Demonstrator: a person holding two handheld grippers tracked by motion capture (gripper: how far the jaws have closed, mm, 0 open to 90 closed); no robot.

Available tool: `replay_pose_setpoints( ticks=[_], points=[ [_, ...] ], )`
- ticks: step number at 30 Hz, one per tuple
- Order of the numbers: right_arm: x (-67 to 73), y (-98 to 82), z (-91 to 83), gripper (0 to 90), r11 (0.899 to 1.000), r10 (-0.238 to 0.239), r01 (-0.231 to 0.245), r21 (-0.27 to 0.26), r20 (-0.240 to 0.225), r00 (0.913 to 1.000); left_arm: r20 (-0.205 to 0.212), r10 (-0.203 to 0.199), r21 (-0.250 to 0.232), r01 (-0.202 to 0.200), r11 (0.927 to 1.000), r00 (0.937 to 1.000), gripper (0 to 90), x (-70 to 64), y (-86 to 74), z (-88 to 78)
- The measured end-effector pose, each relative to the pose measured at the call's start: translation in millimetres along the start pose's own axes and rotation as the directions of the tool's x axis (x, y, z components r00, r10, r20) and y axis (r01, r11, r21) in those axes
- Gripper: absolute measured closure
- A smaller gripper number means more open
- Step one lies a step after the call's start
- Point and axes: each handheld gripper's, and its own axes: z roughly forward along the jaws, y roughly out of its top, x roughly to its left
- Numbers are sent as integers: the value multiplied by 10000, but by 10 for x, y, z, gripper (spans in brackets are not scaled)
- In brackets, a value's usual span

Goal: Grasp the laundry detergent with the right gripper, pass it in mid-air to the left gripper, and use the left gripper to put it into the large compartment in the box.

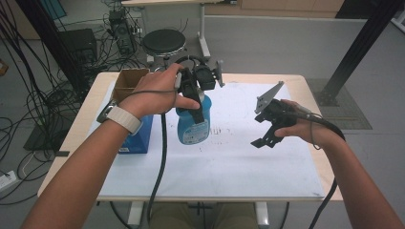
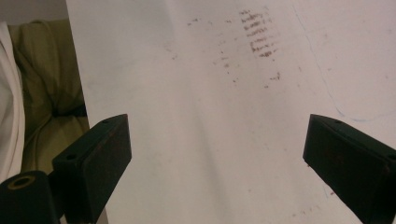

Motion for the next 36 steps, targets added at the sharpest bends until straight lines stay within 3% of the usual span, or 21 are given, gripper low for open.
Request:
replay_pose_setpoints(
  ticks=[4,8,13,19,20,24,28,30,35,36],
  points=[
    [-24,-76,-40,80,9987,60,-67,503,140,9999,-158,-419,159,422,9990,9990,386,36,5,-21],
    [-68,-164,-77,84,9951,119,-144,973,255,9996,-279,-1058,220,1065,9941,9940,385,81,8,-80],
    [-125,-217,-151,82,9953,240,-259,934,217,9995,-606,-2016,207,2031,9789,9776,375,148,-4,-203],
    [-168,-238,-192,82,9942,278,-297,1037,198,9994,-943,-2986,34,3003,9538,9497,374,225,-37,-345],
    [-175,-243,-196,82,9941,293,-307,1043,146,9995,-995,-3215,3,3232,9463,9416,374,242,-46,-370],
    [-212,-267,-219,82,9926,250,-255,1186,61,9997,-1165,-3740,-48,3760,9266,9201,373,277,-63,-438],
    [-227,-287,-234,82,9913,176,-158,1306,-133,9998,-1251,-4418,-123,4439,8960,8883,373,326,-87,-495],
    [-240,-302,-235,83,9914,187,-165,1295,-156,9997,-1323,-4604,-105,4632,8862,8778,373,350,-96,-520],
    [-294,-353,-228,87,9900,196,-187,1402,-51,9998,-1479,-5411,-294,5432,8391,8278,372,416,-115,-566],
    [-309,-363,-229,87,9899,224,-223,1399,8,9997,-1492,-5399,-260,5426,8396,8284,372,425,-111,-573]
  ],
)
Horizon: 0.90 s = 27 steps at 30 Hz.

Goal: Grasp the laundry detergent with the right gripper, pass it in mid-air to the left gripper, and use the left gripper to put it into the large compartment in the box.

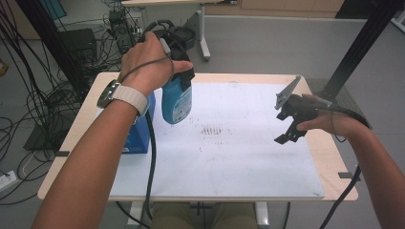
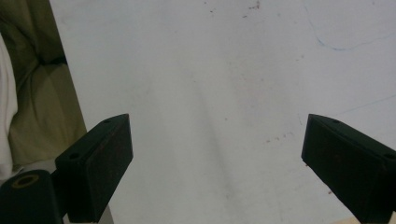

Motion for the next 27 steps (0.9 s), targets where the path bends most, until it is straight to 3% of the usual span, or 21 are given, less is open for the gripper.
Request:
replay_pose_setpoints(
  ticks=[10,14,18,22,24,27],
  points=[
    [-86,-70,-35,87,9996,144,-141,-242,106,9998,-339,-816,-39,815,9967,9961,372,157,46,-203],
    [-110,-62,-44,87,9996,119,-116,-251,121,9999,-365,-1284,-91,1281,9917,9911,372,221,37,-257],
    [-125,-38,-58,87,9996,95,-90,-281,156,9998,-504,-1679,-4,1681,9858,9845,371,293,18,-307],
    [-140,-18,-69,88,9998,58,-55,-217,179,9998,-516,-2258,-127,2255,9742,9728,371,361,-22,-365],
    [-148,-10,-79,87,9997,56,-52,-227,189,9998,-517,-2301,-34,2303,9731,9718,371,406,-43,-407],
    [-164,-3,-96,87,9997,72,-66,-237,234,9997,-533,-2627,-120,2624,9649,9634,371,465,-73,-460]
  ],
)
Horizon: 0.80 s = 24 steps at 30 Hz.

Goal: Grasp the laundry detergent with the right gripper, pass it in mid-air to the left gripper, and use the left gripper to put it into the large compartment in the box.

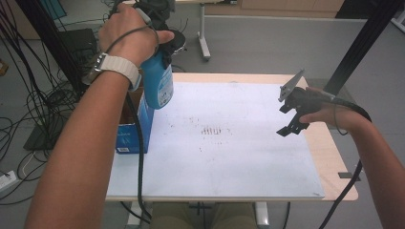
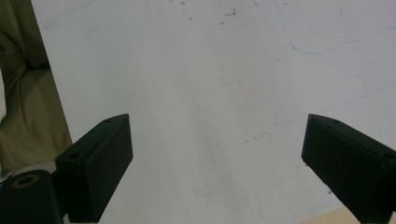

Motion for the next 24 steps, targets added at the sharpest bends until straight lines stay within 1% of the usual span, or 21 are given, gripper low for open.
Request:
replay_pose_setpoints(
  ticks=[2,4,6,8,11,14,17,20,24],
  points=[
    [-5,4,-2,87,10000,-4,4,-14,-21,10000,-40,-217,22,217,9998,9998,372,54,-10,-29],
    [-7,7,0,88,10000,-21,21,1,-29,10000,-25,-541,61,542,9985,9985,372,105,-24,-44],
    [-9,7,8,88,10000,-15,15,37,-40,10000,-6,-879,114,879,9961,9961,372,164,-37,-52],
    [-13,7,12,91,9999,-13,14,107,-68,10000,-32,-1128,202,1128,9934,9936,372,212,-44,-56],
    [-21,6,-1,91,10000,3,-2,97,-39,10000,-135,-1335,291,1338,9906,9910,372,266,-50,-68],
    [-33,0,-11,91,9999,57,-57,87,-37,10000,-188,-1355,360,1361,9900,9906,372,310,-53,-70],
    [-44,9,-19,91,9999,-1,2,116,-78,10000,-202,-1486,399,1493,9880,9887,372,352,-61,-71],
    [-53,25,-30,91,9999,-46,47,158,-79,10000,-127,-1764,333,1767,9837,9842,372,408,-69,-94],
    [-66,27,-49,91,9998,-80,81,170,-71,9999,-186,-2070,321,2075,9777,9782,372,469,-75,-135]
  ],
)
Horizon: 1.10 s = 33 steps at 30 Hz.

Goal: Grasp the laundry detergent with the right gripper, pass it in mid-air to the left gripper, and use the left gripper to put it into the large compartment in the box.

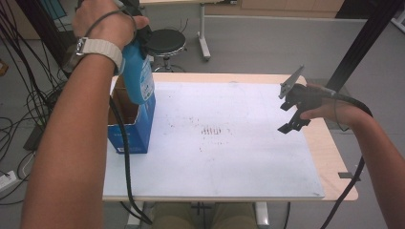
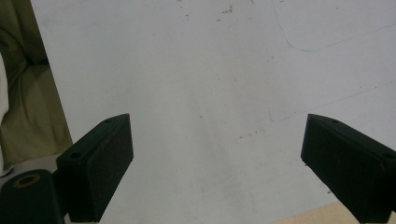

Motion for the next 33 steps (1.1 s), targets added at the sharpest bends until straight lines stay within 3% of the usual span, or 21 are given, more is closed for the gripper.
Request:
replay_pose_setpoints(
  ticks=[15,33],
  points=[
    [-57,6,22,92,10000,63,-63,70,-51,10000,-175,-832,58,833,9965,9964,372,228,26,-26],
    [-80,-3,44,91,9997,197,-196,140,-95,9998,-261,-1290,197,1296,9914,9913,372,445,41,95]
  ],
)
